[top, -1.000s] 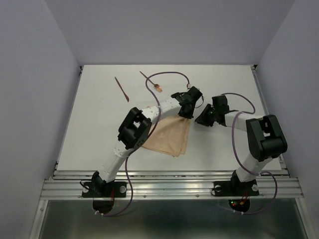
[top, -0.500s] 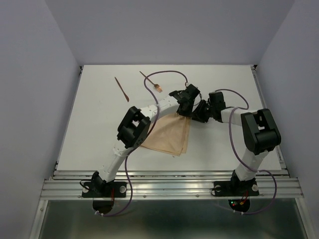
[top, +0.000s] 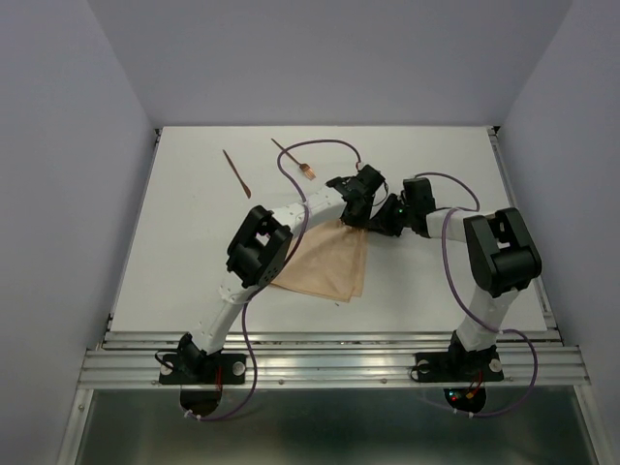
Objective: Fold the napkin into a case and place the utensils inside
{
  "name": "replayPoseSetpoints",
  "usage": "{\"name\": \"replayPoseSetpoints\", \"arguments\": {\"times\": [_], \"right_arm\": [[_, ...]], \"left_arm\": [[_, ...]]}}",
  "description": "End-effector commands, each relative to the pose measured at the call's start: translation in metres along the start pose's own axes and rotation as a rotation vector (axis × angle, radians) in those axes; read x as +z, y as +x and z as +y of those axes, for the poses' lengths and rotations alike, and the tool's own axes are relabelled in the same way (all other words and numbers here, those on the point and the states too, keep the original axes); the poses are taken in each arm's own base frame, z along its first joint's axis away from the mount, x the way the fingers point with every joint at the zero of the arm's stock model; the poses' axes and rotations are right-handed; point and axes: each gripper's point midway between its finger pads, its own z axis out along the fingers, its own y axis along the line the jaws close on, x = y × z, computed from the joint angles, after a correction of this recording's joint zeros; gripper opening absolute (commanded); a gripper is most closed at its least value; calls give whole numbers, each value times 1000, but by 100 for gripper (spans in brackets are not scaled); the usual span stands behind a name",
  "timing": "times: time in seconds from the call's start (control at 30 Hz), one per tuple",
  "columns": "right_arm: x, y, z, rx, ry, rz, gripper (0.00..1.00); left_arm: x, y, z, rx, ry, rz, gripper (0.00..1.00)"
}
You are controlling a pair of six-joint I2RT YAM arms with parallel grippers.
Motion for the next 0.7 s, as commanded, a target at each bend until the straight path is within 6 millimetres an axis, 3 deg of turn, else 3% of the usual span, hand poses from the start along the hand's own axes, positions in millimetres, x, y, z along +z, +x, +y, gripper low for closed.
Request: {"name": "replayPoseSetpoints", "arguments": {"times": [0.0,0.13,0.23,0.27,0.67], "right_arm": [[7,5,-1,-26,13,10,27],[10,8,-3,-30,27,17,25],[10,8,-7,-24,45,13,12],[10,9,-9,-24,51,13,1],[6,10,-20,-12,98,-12,1]], "left_arm": [[-39,-29,-7,-17,43,-82,0],[-40,-28,-8,-16,46,-82,0],[-41,-29,-8,-19,47,-86,0],[-42,-29,-9,-18,48,-86,0],[-47,-41,-1,-48,51,-110,0]]}}
